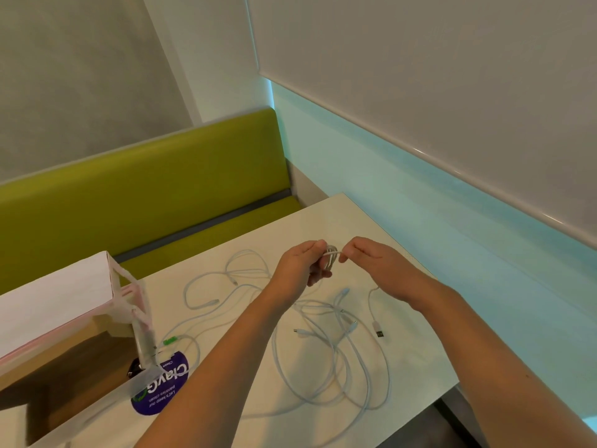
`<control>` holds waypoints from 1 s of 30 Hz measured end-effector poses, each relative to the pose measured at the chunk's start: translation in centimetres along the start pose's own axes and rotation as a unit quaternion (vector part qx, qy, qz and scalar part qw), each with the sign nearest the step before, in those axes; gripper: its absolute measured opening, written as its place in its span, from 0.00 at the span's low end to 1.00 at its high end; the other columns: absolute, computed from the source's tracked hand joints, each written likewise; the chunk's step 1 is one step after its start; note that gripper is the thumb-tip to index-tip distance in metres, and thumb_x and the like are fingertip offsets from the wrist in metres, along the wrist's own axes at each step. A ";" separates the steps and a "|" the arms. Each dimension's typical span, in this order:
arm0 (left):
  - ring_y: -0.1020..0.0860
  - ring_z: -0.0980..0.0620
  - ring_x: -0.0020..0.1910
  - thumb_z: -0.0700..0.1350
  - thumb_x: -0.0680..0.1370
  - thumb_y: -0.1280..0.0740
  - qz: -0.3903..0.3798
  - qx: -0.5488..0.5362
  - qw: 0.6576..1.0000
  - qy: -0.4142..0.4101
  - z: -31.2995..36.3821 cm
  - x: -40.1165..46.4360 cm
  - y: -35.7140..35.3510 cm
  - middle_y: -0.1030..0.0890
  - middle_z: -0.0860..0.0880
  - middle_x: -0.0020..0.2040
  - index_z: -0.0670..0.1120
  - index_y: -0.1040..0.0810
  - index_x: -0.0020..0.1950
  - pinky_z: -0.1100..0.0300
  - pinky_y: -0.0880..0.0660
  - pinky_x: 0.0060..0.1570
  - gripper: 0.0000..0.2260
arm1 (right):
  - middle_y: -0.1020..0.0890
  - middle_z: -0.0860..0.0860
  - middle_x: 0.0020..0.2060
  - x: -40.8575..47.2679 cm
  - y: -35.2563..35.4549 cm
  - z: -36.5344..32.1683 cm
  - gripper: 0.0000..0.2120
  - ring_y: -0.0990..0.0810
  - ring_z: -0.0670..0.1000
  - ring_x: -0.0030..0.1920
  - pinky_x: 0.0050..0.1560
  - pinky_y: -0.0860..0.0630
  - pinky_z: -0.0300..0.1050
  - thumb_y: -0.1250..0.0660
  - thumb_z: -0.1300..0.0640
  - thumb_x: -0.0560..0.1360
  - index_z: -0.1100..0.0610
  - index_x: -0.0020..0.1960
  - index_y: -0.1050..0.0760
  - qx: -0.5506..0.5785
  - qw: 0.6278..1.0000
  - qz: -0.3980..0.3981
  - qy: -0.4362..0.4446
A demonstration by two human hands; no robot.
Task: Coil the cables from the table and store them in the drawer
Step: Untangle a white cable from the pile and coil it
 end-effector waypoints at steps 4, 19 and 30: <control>0.33 0.54 0.26 0.45 0.85 0.46 -0.010 -0.077 0.996 0.039 -0.8 -0.1 -0.8 0.32 0.56 0.23 0.44 0.33 0.35 0.59 0.27 0.43 0.18 | 0.22 0.45 0.48 0.2 -0.5 0.3 0.14 0.24 0.49 0.50 0.49 0.29 0.44 0.48 0.43 0.82 0.48 0.57 0.27 -0.027 1.000 0.006 0.003; 0.40 0.53 0.25 0.52 0.82 0.37 0.055 -0.223 0.968 0.098 -2.5 -0.2 -1.3 0.40 0.51 0.27 0.48 0.35 0.29 0.58 0.25 0.41 0.22 | 0.26 0.50 0.36 0.5 -2.1 -0.6 0.12 0.31 0.49 0.34 0.35 0.34 0.46 0.51 0.48 0.84 0.53 0.52 0.34 -0.181 0.983 -0.007 0.018; 0.35 0.53 0.28 0.52 0.83 0.39 0.088 -0.298 0.939 0.144 -3.6 -0.3 -0.6 0.36 0.50 0.28 0.48 0.33 0.30 0.58 0.32 0.42 0.22 | 0.37 0.46 0.29 0.4 -3.8 -0.1 0.17 0.42 0.45 0.28 0.27 0.43 0.36 0.45 0.47 0.83 0.57 0.50 0.24 0.174 0.976 -0.127 -0.030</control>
Point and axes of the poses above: each hand's wrist, its own x-axis towards the middle knuckle, its own y-axis out of the back of the hand, z = x × y, the point moved 10 cm from there along x, towards the middle knuckle
